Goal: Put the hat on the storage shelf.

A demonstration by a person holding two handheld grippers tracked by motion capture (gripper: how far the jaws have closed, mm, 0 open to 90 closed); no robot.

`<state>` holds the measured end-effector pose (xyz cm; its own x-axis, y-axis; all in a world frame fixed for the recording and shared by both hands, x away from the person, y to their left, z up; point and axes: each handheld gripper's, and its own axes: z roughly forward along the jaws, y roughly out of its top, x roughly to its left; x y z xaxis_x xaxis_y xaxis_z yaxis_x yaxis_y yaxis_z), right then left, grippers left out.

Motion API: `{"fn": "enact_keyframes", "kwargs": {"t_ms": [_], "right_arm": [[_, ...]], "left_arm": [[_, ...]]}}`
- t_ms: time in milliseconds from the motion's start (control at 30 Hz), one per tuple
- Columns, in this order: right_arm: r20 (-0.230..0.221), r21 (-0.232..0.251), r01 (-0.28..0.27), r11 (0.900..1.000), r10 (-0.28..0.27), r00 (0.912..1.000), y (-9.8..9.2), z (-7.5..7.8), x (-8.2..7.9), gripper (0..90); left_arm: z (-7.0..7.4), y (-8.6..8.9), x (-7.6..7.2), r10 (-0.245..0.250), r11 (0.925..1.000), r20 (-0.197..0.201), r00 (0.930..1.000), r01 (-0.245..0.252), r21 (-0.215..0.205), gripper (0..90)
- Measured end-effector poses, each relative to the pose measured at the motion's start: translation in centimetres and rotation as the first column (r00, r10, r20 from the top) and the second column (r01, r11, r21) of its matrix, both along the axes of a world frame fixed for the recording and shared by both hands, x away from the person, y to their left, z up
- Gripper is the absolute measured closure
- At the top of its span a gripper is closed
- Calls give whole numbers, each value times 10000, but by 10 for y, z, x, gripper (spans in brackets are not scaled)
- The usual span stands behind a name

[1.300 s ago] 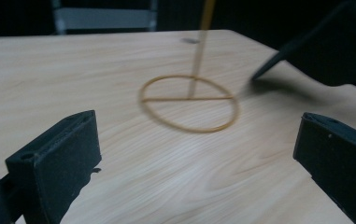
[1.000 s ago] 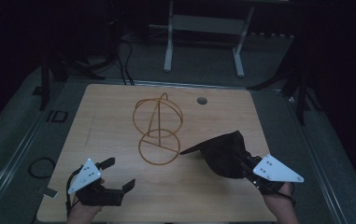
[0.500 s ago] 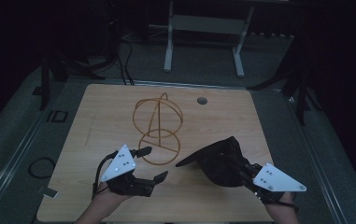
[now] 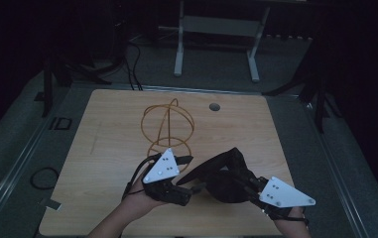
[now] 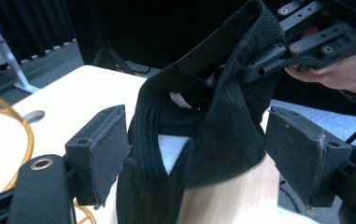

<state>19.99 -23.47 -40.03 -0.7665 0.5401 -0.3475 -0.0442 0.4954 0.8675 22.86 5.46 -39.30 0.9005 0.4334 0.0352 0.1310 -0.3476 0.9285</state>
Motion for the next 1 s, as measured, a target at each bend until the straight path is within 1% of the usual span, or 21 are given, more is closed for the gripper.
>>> {"fn": "enact_keyframes", "kwargs": {"t_ms": [33,67,100,133,167,233,267,300,333,367,400,433,500,533,567,700,767,867,900,933,1000], "right_arm": [[-18,-26,-62,10000,62,10000,2,0,0,884],[-18,-81,-143,9999,142,9999,3,0,-1,884],[-8,-102,-177,9998,177,9998,4,0,-1,884],[-46,-112,-222,9997,222,9997,5,1,-1,884],[-25,-115,-265,9996,264,9996,6,1,-1,884],[-76,-110,-343,9993,342,9994,7,1,0,884],[-73,-154,-389,9991,388,9992,8,1,0,884],[-73,-154,-389,9991,388,9992,8,1,0,884],[-71,-174,-386,9991,385,9992,8,1,-1,884],[-77,-279,-506,9983,504,9987,9,1,-1,884],[-77,-288,-509,9983,506,9987,9,1,-1,884],[-73,-313,-560,9979,558,9984,10,1,-1,884],[-49,-309,-594,9978,593,9982,10,1,-1,884],[-59,-313,-619,9976,617,9981,10,2,-1,884],[-49,-318,-619,9976,618,9981,10,2,-1,884],[-58,-318,-650,9974,648,9979,11,3,-1,884],[-37,-300,-647,9975,646,9979,11,3,-1,884],[-81,-231,-652,9976,650,9979,9,4,-1,883],[-81,-231,-652,9976,650,9979,9,4,-1,883],[-83,-220,-678,9975,676,9977,8,5,-1,883],[-77,-93,-685,9976,685,9976,7,6,-1,881]], "left_arm": [[0,-4,0,31,9999,101,9999,-33,124,257],[0,-7,1,0,9998,82,10000,-2,199,267],[0,-9,3,-117,9996,5,9999,117,249,310],[0,-12,5,-176,9994,-83,9998,178,290,326],[0,-14,6,-306,9989,-123,9995,310,353,362],[0,-17,9,-610,9977,-276,9978,618,274,429],[1,-18,10,-794,9964,-343,9963,804,285,479],[1,-18,10,-794,9964,-343,9963,804,285,493],[1,-21,12,-942,9948,-323,9950,953,366,493],[1,-22,13,-1048,9937,-350,9939,1060,358,537],[1,-24,13,-1006,9939,-324,9944,1019,413,537],[1,-25,13,-1109,9930,-388,9931,1123,367,555],[2,-27,14,-1144,9925,-331,9929,1156,387,586],[2,-27,14,-1288,9907,-359,9910,1302,391,640],[3,-28,14,-1329,9900,-353,9905,1344,419,669],[2,-32,14,-1730,9835,-476,9838,1751,449,801],[2,-33,15,-1870,9812,-597,9805,1894,371,834],[2,-34,15,-1947,9801,-586,9791,1965,263,871],[2,-34,15,-1947,9801,-586,9791,1965,263,875],[2,-34,15,-1941,9808,-620,9790,1950,83,875],[2,-34,14,-1882,9821,-558,9805,1883,-34,882]]}}
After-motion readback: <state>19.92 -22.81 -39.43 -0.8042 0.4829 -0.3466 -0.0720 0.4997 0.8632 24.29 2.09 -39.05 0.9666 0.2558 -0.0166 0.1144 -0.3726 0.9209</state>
